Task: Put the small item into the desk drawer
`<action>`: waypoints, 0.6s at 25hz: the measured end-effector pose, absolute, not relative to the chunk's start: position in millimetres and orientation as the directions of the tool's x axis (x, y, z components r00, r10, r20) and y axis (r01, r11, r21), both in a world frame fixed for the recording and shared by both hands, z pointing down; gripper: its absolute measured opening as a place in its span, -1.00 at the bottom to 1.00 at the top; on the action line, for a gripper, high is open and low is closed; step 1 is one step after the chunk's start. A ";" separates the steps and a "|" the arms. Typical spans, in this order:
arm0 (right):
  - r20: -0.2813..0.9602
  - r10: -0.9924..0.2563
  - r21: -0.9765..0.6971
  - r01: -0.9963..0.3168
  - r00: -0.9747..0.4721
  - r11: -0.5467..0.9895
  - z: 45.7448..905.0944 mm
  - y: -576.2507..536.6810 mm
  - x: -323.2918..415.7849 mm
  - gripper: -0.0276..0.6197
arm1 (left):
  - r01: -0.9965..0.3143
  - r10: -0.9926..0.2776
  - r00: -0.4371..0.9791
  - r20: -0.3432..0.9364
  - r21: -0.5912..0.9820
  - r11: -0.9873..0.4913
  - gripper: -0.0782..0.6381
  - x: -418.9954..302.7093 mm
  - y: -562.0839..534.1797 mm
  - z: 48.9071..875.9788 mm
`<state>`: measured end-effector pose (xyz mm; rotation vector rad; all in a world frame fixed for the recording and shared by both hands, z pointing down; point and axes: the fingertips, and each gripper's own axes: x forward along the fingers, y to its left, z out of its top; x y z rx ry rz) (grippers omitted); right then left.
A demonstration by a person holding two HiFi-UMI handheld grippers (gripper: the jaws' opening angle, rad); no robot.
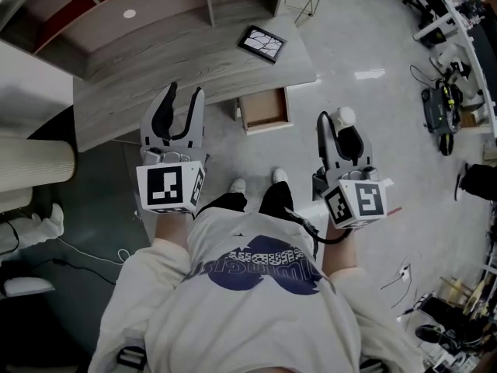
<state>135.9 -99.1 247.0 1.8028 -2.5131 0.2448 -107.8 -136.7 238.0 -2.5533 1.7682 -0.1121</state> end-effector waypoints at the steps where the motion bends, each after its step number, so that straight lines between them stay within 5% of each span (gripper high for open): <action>1: 0.123 -0.933 -0.105 -0.940 -0.337 0.326 247.0 -103.2 137.5 -0.50 | -0.939 -0.942 0.334 0.042 -0.069 -0.336 -0.37 -107.5 -137.1 238.0; 15: 0.196 -0.771 -0.064 -0.792 -0.606 0.607 280.0 -168.7 161.6 -0.50 | -0.990 -0.988 0.104 0.115 -0.088 -0.114 -0.37 -57.3 -135.7 261.4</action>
